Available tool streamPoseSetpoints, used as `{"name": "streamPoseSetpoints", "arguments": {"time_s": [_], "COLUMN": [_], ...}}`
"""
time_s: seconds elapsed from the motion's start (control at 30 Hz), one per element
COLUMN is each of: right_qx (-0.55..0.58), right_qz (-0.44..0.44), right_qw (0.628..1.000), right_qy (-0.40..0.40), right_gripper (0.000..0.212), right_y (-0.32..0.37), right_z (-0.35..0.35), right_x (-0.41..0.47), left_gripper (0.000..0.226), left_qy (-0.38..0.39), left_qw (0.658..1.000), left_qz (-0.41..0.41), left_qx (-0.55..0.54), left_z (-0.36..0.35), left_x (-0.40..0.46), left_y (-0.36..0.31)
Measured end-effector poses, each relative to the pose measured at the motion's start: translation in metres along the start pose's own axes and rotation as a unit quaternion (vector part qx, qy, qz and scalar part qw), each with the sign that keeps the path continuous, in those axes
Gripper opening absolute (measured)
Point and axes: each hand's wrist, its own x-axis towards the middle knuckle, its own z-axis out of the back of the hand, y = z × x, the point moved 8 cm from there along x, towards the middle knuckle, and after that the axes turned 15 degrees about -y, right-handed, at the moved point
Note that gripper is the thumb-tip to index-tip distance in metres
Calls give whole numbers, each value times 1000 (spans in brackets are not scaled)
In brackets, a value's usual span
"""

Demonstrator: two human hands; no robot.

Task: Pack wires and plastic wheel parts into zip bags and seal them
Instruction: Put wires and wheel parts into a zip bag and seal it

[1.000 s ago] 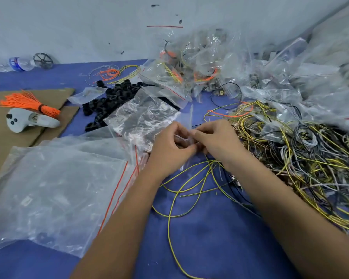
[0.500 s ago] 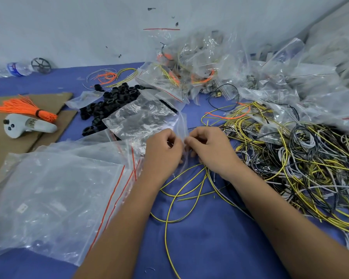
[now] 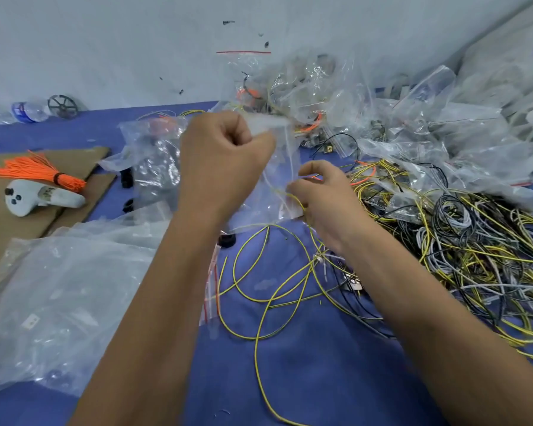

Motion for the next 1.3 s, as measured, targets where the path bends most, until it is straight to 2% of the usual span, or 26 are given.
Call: {"name": "streamPoseSetpoints", "arguments": {"time_s": [0.1, 0.2, 0.3, 0.4, 0.5, 0.57, 0.63, 0.7, 0.77, 0.8, 0.87, 0.9, 0.97, 1.03, 1.1, 1.17, 1.2, 1.3], "right_qx": [-23, -132, -254, -351, -315, -313, -382, -484, -517, -497, -369, -308, -287, -339, -439, -516, -526, -477], "right_qz": [62, 122, 182, 250, 256, 264, 287, 291, 313, 357, 449, 478, 472, 386, 310, 309, 319, 328], "right_qw": [997, 983, 950, 902, 914, 912, 874, 808, 778, 782, 813, 822, 833, 854, 836, 793, 785, 815], "right_qy": [24, 23, 14, -29, -26, 12, 90, 171, 170, 120, -5, -28, 19, 80, 113, 95, 70, 12], "right_gripper": [25, 22, 20, 19, 22, 29, 31, 27, 19, 13, 5, 6, 8, 14, 22, 21, 19, 18], "right_y": [14, 11, 2, -1, -3, -2, -3, -11, -6, 6, 38, 48, 46, 27, 10, 8, 14, 42], "right_z": [-8, -12, -9, 6, 14, 11, 2, -7, -11, -10, 0, 3, -5, -9, 0, 12, 19, 37], "right_x": [1, 4, 10, 19, 20, 14, 5, -6, -10, -12, -21, -28, -30, -16, -3, 4, 5, 6], "left_gripper": [26, 23, 23, 18, 17, 12, 8, 13, 16, 17, 18, 17, 18, 17, 17, 19, 19, 23], "left_qy": [12, 75, 122, 96, 41, -4, -42, -78, -77, -53, 9, 30, 43, 45, 49, 48, 44, 28], "left_qw": [995, 972, 959, 967, 978, 977, 973, 969, 971, 974, 974, 975, 978, 983, 989, 991, 991, 992], "left_qz": [-25, -19, 1, 24, 27, 13, -6, -15, -17, -20, -24, -21, -6, 20, 69, 98, 101, 93], "left_qx": [97, 222, 254, 233, 204, 211, 228, 234, 225, 221, 223, 220, 202, 176, 124, 81, 73, 80], "left_z": [-17, -40, -47, -28, -2, 9, 12, 12, 5, -4, -25, -34, -43, -49, -53, -56, -56, -61], "left_x": [9, -6, -21, -8, 18, 30, 35, 32, 25, 20, 4, -3, -13, -19, -22, -24, -24, -25], "left_y": [7, 39, 67, 73, 71, 69, 64, 60, 58, 58, 61, 62, 65, 67, 69, 68, 67, 64]}}
